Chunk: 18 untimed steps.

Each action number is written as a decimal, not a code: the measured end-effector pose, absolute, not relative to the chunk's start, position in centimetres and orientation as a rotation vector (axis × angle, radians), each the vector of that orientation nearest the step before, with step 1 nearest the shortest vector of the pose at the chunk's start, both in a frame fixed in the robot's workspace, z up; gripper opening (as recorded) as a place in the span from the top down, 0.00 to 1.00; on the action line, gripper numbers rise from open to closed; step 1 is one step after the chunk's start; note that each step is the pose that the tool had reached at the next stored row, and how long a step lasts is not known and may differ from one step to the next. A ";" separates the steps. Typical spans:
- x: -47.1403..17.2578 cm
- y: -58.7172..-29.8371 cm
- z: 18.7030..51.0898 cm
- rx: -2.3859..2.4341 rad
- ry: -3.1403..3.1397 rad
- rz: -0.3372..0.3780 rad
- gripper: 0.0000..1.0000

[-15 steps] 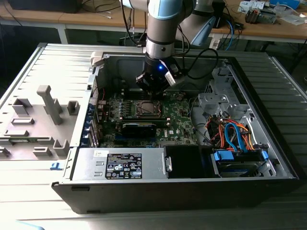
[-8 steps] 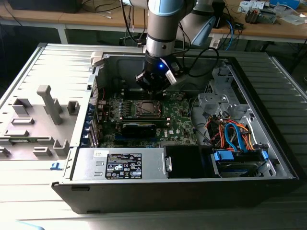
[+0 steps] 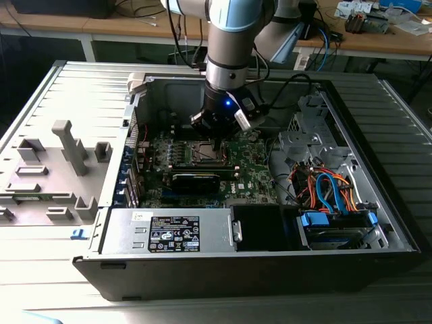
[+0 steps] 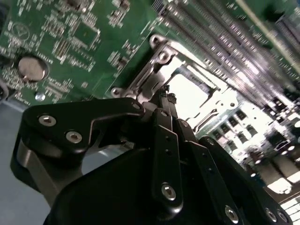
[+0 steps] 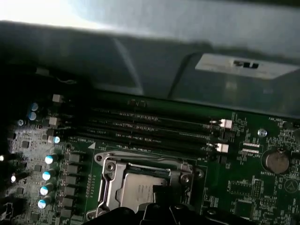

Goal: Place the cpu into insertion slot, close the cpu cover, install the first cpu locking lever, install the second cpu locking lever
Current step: 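Install the first cpu locking lever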

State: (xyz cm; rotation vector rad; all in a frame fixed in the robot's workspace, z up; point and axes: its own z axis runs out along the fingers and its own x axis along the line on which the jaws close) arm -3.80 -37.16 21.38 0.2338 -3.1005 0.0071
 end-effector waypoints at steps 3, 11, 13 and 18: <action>-3.8 -37.3 21.4 0.221 -3.101 0.019 0.89; -3.8 -37.3 22.9 0.168 -3.102 0.056 0.89; -3.8 -37.3 23.4 0.162 -3.102 0.062 0.89; -3.8 -37.4 24.4 0.155 -3.102 0.063 0.89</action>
